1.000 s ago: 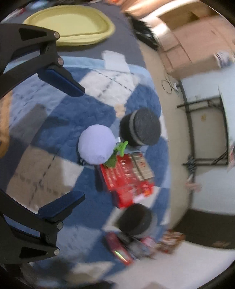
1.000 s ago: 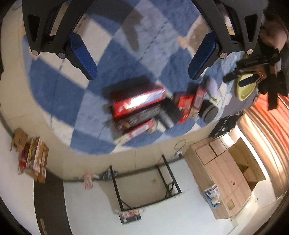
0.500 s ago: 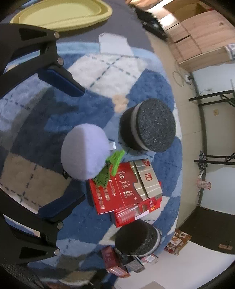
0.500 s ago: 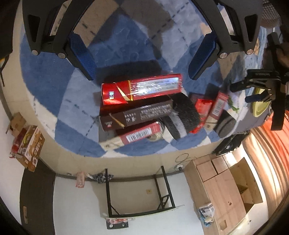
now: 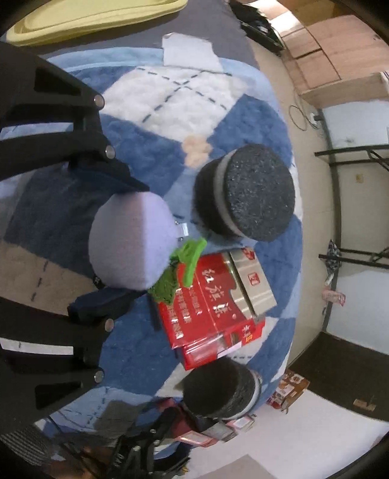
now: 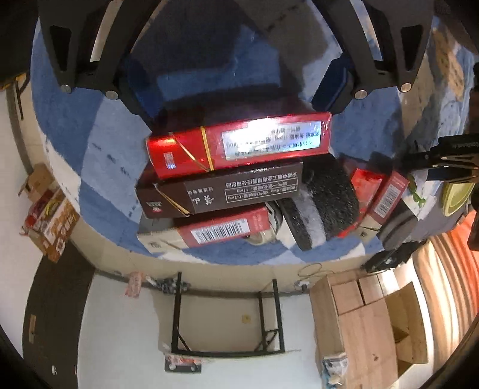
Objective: Organize rigid objects
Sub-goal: 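Grasp the lavender plush ball with the left tool while the right tool grasps the long red box, then carry both held items into the yellow basin and open both tools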
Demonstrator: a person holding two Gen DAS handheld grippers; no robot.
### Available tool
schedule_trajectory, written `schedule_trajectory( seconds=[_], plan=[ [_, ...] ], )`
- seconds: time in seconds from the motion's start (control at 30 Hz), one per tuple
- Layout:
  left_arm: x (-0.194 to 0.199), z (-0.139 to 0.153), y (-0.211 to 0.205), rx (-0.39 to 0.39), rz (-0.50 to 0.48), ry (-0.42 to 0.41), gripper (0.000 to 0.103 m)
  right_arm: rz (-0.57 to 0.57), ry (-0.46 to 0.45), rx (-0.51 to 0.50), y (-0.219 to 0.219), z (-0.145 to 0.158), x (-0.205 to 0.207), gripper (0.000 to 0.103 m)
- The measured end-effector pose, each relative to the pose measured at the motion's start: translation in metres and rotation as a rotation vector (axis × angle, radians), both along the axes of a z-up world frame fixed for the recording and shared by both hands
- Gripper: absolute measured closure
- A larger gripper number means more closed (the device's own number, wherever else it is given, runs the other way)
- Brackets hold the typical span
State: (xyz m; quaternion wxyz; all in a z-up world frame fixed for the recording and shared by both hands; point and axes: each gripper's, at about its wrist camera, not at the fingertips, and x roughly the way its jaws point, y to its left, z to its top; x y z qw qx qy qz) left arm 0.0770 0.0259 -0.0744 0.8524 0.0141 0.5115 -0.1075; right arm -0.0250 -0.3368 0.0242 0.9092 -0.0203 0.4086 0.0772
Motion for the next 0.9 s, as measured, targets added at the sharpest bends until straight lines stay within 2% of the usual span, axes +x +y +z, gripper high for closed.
schedule_trajectory(
  seconds=[0.17,0.23,0.33,0.43,0.53,0.63,0.73,0.8,0.87,0.9],
  plan=[
    [-0.013,0.021,0.007,-0.013,-0.026,-0.023,0.045,-0.003,-0.006,0.056,-0.009,0.002,-0.005,0.011],
    [-0.016,0.033,0.019,-0.016,0.023,-0.017,0.045,-0.012,-0.010,0.071,-0.015,0.007,-0.016,0.011],
    [-0.021,0.059,0.051,-0.114,0.116,-0.035,0.045,0.008,-0.016,0.076,-0.013,0.020,-0.035,0.011],
    [-0.029,0.090,0.089,-0.130,0.173,-0.085,0.045,0.060,-0.081,0.023,-0.005,0.047,-0.054,0.011],
    [-0.040,0.120,0.145,-0.097,0.227,-0.129,0.045,0.157,-0.188,-0.003,0.018,0.097,-0.064,0.011],
    [-0.049,0.138,0.214,-0.012,0.305,-0.151,0.045,0.282,-0.255,0.016,0.057,0.153,-0.059,0.011],
    [-0.056,0.135,0.274,0.000,0.400,-0.129,0.045,0.443,-0.281,0.052,0.123,0.198,-0.047,0.011],
    [-0.059,0.121,0.309,0.033,0.451,-0.104,0.045,0.560,-0.267,0.059,0.180,0.211,-0.040,0.011],
    [-0.060,0.102,0.338,0.068,0.513,-0.053,0.045,0.689,-0.238,0.024,0.245,0.207,-0.037,0.011],
    [-0.062,0.088,0.355,0.056,0.548,-0.024,0.045,0.740,-0.218,0.012,0.272,0.199,-0.037,0.011]
  ],
)
